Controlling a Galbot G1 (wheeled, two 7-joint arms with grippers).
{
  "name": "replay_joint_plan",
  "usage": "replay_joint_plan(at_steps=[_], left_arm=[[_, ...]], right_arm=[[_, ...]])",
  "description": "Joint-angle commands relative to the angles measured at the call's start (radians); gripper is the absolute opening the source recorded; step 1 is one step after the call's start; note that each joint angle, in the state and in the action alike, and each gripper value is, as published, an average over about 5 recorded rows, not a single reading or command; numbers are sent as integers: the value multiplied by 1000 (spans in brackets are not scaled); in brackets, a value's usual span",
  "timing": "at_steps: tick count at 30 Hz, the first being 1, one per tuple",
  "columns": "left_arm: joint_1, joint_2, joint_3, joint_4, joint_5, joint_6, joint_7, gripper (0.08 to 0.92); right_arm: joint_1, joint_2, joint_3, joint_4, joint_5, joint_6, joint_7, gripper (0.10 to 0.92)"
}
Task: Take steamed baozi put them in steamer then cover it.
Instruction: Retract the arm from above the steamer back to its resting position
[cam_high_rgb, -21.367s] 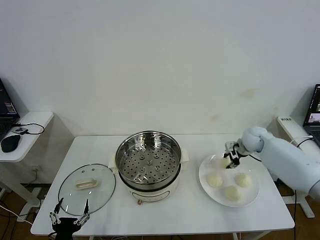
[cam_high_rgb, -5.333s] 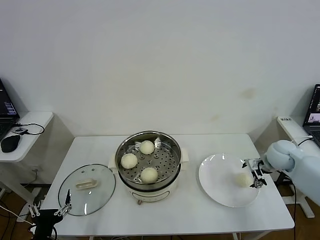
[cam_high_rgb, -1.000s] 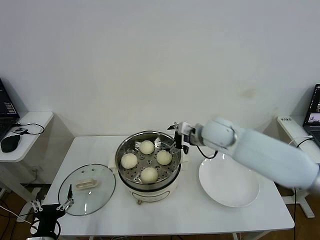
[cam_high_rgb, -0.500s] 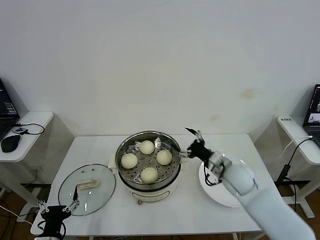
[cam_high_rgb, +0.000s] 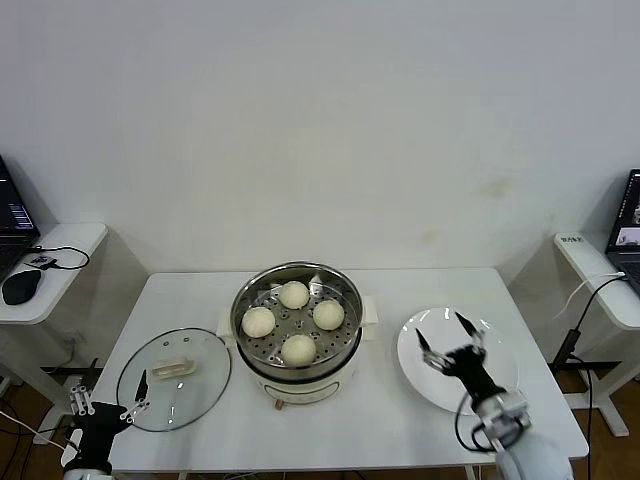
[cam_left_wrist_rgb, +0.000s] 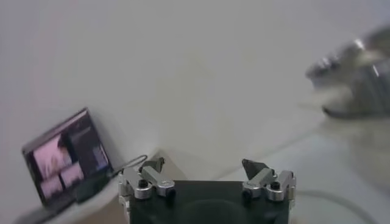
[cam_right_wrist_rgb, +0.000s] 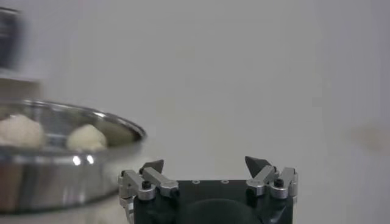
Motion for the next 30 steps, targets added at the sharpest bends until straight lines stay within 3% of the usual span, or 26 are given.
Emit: replay_joint_plan(at_steps=[1, 9, 30], left_arm=[[24, 49, -41, 42, 678, -13, 54, 823], [-36, 81, -13, 99, 845, 5, 91, 823], [-356, 103, 150, 362, 851, 38, 98, 823]], right_arm=[[-226, 137, 233, 57, 23, -55, 6, 823], [-200, 148, 236, 13, -5, -33, 19, 823], [-233, 221, 227, 34, -67, 3, 40, 823]])
